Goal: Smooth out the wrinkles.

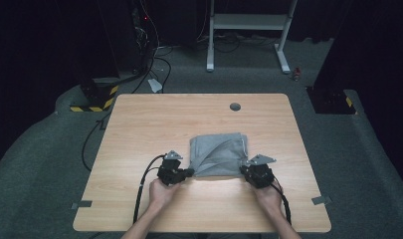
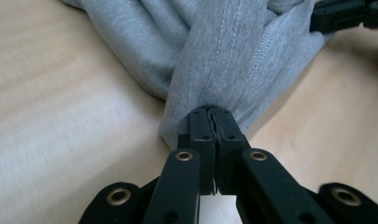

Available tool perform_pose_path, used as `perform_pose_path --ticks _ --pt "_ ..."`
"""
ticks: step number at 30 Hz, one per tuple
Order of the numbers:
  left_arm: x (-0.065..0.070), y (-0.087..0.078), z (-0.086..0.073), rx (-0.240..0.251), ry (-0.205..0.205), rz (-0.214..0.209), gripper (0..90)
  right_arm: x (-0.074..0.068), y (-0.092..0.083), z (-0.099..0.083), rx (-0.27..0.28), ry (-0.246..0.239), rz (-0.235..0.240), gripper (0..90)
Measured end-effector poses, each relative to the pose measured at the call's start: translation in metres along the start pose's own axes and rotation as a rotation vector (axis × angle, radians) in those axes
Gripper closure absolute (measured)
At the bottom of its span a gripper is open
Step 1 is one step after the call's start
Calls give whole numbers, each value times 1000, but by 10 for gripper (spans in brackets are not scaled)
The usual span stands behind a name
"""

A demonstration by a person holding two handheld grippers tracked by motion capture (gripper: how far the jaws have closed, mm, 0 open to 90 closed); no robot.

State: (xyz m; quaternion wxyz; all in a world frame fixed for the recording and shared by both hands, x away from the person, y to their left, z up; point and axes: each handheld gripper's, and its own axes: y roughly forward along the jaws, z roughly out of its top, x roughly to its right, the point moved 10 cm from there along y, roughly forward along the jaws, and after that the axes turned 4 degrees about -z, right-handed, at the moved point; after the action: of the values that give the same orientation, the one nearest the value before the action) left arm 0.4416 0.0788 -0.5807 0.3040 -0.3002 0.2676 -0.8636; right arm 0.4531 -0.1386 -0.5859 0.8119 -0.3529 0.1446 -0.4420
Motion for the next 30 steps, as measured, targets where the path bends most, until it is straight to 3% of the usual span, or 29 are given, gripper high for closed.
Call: perform_pose_path --ticks 3,6,12,16,22,26,30 --pt "-6 4 12 36 -32 -1 880 13 12 12 -17 47 -30 848" --pt "-3 -4 14 62 -20 -2 880 15 10 16 -1 67 -31 847" --pt "6 -18 3 61 49 12 878 8 -16 2 59 30 -11 839" --pt "8 -16 -5 35 63 16 878 5 -19 -10 50 9 -4 829" --pt "18 -17 -5 40 91 11 863 1 -25 -17 38 -11 -3 757" --pt "26 -26 5 92 100 6 743 0 -39 -12 74 40 9 638" --pt "30 -34 23 140 113 40 578 1 -47 2 105 83 15 552"
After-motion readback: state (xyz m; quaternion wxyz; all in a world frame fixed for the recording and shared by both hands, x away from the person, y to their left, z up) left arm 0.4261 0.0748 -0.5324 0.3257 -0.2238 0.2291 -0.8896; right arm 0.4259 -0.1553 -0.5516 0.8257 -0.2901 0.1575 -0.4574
